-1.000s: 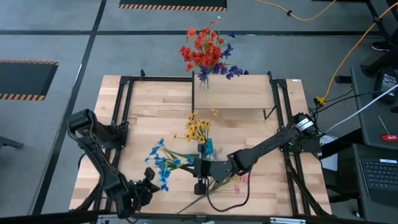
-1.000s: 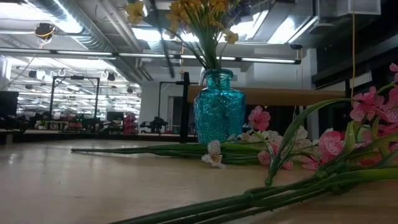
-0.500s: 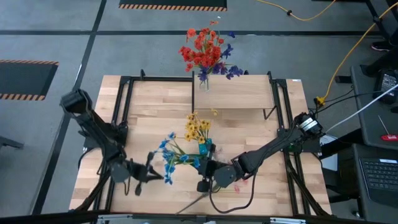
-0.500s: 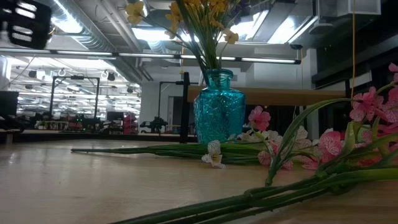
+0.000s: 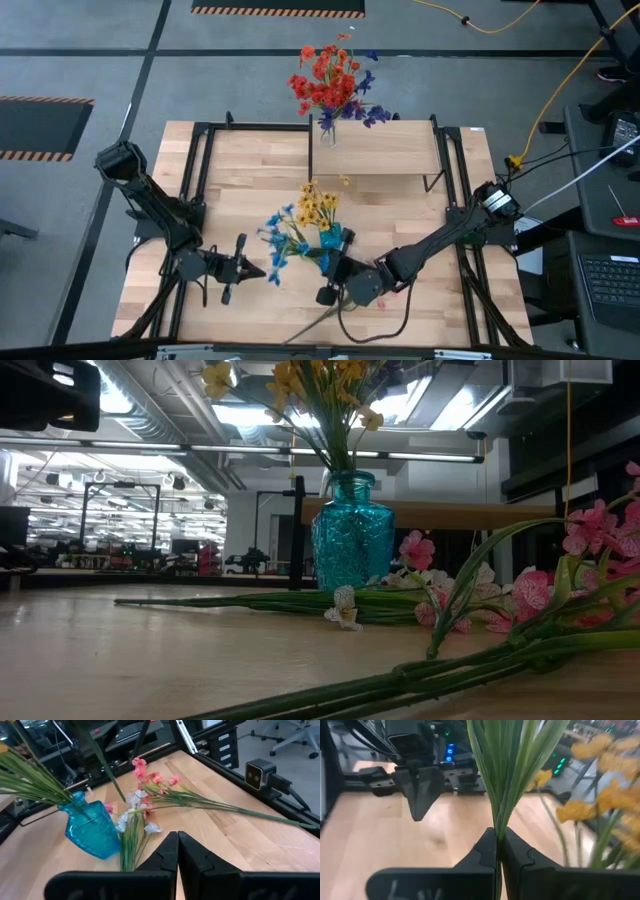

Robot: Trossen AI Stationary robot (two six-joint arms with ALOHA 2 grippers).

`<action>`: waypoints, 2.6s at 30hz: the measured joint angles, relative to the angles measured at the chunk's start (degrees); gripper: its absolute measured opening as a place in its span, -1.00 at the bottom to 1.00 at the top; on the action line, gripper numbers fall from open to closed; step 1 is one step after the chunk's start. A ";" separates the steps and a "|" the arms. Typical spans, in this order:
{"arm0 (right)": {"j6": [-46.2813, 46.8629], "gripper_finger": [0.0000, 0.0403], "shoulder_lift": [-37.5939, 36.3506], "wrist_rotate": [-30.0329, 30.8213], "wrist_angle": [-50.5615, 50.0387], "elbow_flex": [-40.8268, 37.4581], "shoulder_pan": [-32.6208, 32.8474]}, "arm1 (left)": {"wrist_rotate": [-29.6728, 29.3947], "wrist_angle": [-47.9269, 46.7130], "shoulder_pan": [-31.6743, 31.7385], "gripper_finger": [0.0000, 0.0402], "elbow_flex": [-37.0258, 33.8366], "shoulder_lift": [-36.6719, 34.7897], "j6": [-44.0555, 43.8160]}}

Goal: Pick and place flowers into a vace then onto a shelf
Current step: Put the blue flowers into the blue vase

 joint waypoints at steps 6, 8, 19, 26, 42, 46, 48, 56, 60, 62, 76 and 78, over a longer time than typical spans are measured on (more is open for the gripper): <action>-1.77 -0.97 -1.68 -6.46 12.04 -7.53 -0.55 | 0.30 -0.06 -0.02 -0.99 0.01 0.00 -0.43; -4.54 -0.97 -4.04 -6.79 19.47 -10.97 -0.29 | 0.38 -0.11 -0.07 -0.99 0.02 0.00 -1.10; -19.39 -0.97 -11.85 -8.17 50.22 -30.64 -0.09 | -1.01 -0.24 -0.13 -0.99 0.02 0.00 -1.35; -27.81 -0.97 -11.89 -8.27 58.23 -33.31 -3.26 | -2.76 -0.03 1.78 -0.99 0.02 0.00 -1.38; -29.25 -0.97 -12.74 -8.82 58.98 -33.31 -2.48 | 0.58 -0.07 9.08 -0.99 0.02 0.02 -1.90; -31.65 -0.97 -12.74 -4.69 59.01 -33.31 -2.06 | 0.80 -0.07 10.62 -0.98 0.02 0.02 -1.90; -32.03 -0.97 -12.74 -4.43 59.01 -33.31 -2.09 | 0.80 -0.07 11.22 -0.97 0.02 0.02 -1.89; -30.52 -0.97 -12.74 -4.55 57.93 -33.29 -3.82 | 0.82 -0.09 11.89 -0.99 0.02 0.02 -1.89; -24.99 -0.97 -12.74 -4.83 53.83 -33.29 -5.20 | 0.83 -0.09 11.87 -0.97 0.02 0.02 -1.88; -21.29 -0.97 -12.74 -5.25 51.24 -33.29 -6.02 | 0.83 -0.09 11.87 -0.98 0.02 0.02 -1.88; -17.10 -0.97 -8.92 -6.77 51.83 -33.22 -6.96 | 0.84 -0.10 11.87 -0.99 0.02 0.02 -1.88; -17.50 -0.97 -7.50 -6.78 53.50 -33.22 -7.14 | 0.84 -0.10 11.87 -0.99 0.02 0.02 -1.88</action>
